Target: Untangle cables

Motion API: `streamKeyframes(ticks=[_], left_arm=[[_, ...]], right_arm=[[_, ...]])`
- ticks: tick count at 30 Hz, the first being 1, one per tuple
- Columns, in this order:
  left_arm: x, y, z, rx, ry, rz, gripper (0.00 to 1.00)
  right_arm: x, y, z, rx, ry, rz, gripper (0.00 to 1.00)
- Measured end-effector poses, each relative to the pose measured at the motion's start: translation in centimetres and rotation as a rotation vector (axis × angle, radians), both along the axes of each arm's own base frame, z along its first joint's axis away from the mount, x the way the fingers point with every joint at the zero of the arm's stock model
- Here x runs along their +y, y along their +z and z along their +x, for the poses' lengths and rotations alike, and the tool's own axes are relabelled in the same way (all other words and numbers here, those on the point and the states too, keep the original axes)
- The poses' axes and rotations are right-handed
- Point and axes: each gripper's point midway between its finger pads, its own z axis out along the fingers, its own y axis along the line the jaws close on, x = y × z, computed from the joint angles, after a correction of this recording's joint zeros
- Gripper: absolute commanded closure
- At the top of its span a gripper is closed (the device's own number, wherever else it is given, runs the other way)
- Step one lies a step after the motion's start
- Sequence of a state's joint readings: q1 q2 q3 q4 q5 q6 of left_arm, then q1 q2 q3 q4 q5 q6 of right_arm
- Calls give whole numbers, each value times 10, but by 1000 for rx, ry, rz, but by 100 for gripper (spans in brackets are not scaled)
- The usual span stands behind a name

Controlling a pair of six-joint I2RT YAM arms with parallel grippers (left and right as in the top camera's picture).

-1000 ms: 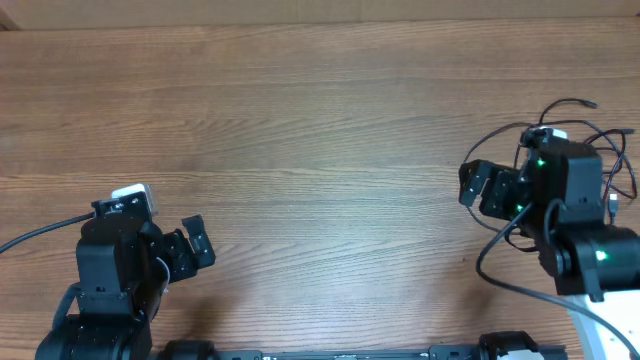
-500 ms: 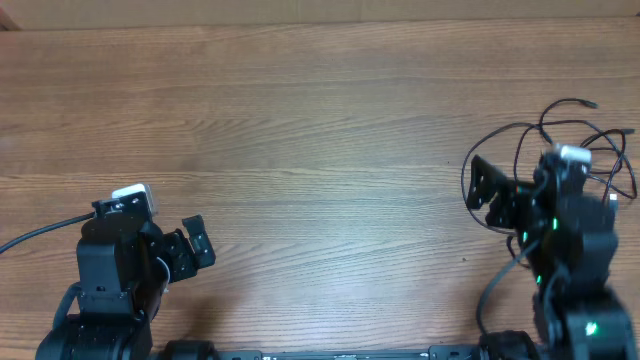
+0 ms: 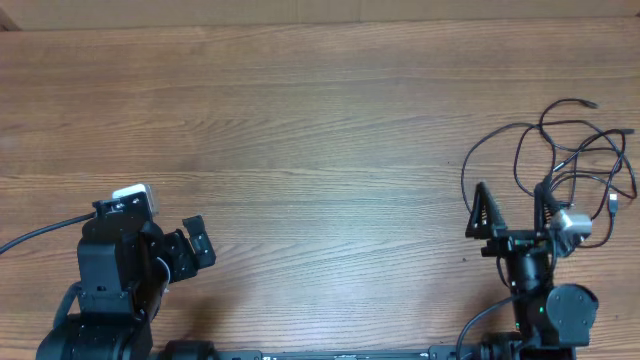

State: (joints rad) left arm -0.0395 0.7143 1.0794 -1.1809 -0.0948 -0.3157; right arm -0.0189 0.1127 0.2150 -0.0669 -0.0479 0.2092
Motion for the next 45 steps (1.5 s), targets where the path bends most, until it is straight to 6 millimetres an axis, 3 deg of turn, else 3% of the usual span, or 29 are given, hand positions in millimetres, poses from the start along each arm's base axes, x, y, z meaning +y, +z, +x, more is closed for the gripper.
streamKeyframes(ticks=[12,18,27,45], left_arm=[[0,0,0,0,0,0,0],[0,0,0,0,0,0,1],[0,0,0,0,0,0,0],[0,0,0,0,0,0,0]], right_arm=[[-6,4,-5,-206,-33,1,0],[-10,-22,1,-115,-57,-10,0],[-10,-77,6,112,-56,-23,0],[-4,-78,6,115,-27,-58,0]])
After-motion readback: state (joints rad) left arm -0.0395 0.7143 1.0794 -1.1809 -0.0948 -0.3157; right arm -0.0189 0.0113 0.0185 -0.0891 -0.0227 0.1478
